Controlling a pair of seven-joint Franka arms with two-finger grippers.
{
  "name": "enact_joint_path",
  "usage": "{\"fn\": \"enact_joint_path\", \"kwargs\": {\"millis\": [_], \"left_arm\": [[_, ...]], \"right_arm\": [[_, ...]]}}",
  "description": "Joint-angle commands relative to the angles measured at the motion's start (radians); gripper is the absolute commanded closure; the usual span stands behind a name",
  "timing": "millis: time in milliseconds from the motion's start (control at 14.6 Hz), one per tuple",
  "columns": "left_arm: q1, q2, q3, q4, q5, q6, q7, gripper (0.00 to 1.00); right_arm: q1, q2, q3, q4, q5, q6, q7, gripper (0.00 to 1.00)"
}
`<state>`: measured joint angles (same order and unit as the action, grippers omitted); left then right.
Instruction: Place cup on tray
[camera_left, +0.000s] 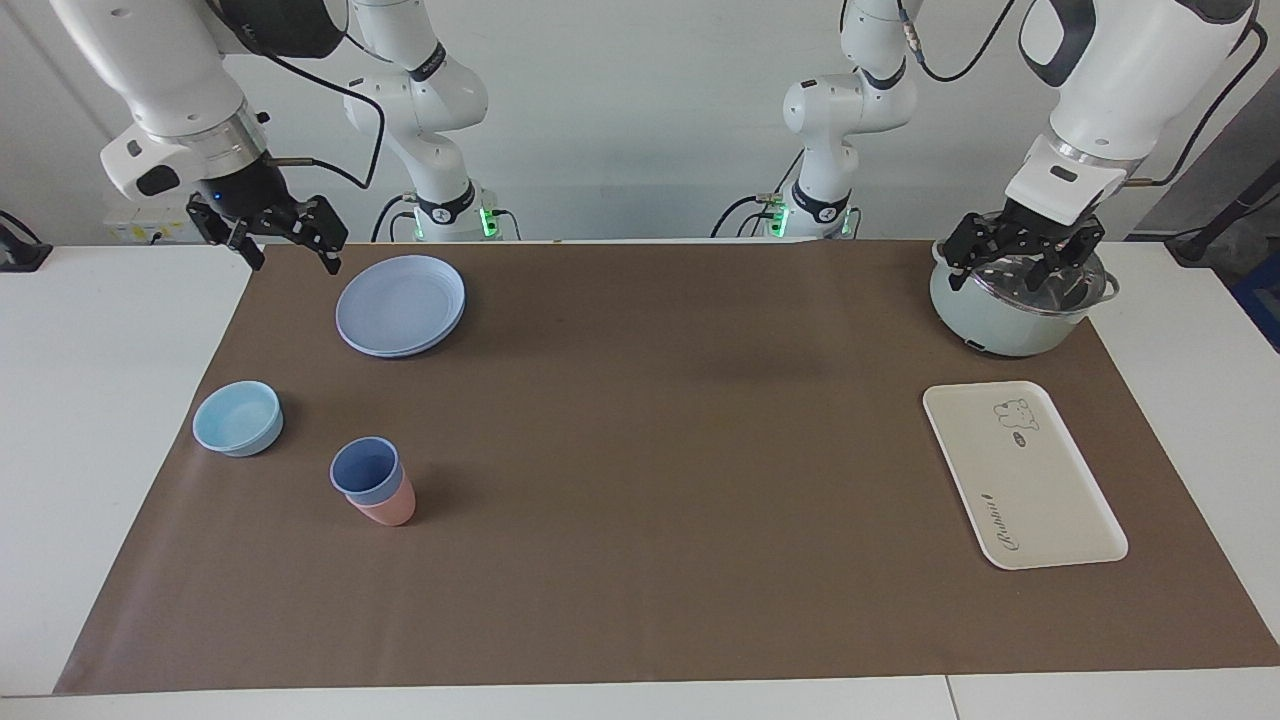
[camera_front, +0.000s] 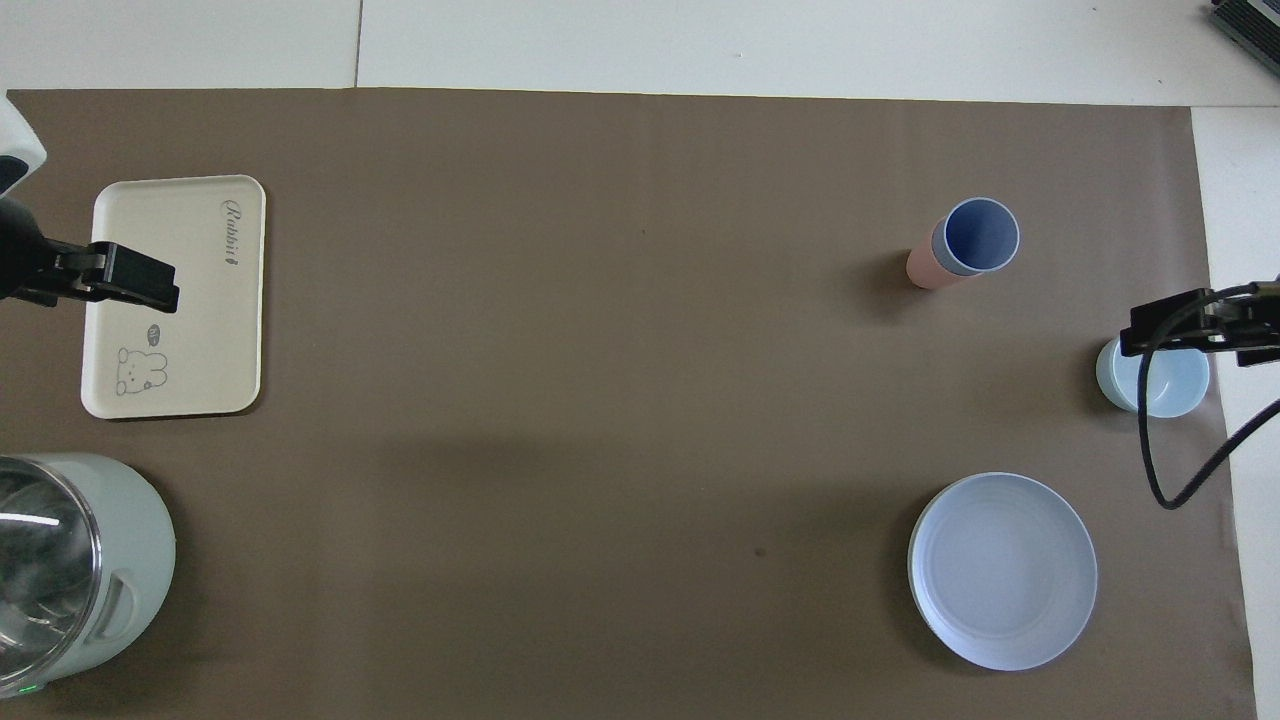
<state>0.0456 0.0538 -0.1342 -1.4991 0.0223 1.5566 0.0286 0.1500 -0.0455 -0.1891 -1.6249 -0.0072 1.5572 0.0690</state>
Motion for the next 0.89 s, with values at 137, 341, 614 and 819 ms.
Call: {"fn": "enact_joint_path", "kwargs": {"millis": [137, 341, 614, 819], "left_arm": [[0.004, -0.034, 0.002, -0.040, 0.010, 0.007, 0.008, 0.00], [0.002, -0.034, 0.001, -0.040, 0.010, 0.005, 0.008, 0.00], [0.002, -0.034, 0.001, -0.040, 0.010, 0.007, 0.005, 0.00], [0.002, -0.034, 0.001, -0.040, 0.010, 0.007, 0.007, 0.00]], "right_arm": [[-0.001, -0.028, 0.000, -0.041, -0.011, 0.041, -0.011, 0.00], [-0.001, -0.028, 0.000, -0.047, 0.003, 0.064, -0.024, 0.00], [-0.010, -0.056, -0.007, -0.130, 0.009, 0.193, -0.280, 0.00], [-0.107, -0.059, -0.015, -0.228, 0.163, 0.343, -0.582, 0.00]]}}
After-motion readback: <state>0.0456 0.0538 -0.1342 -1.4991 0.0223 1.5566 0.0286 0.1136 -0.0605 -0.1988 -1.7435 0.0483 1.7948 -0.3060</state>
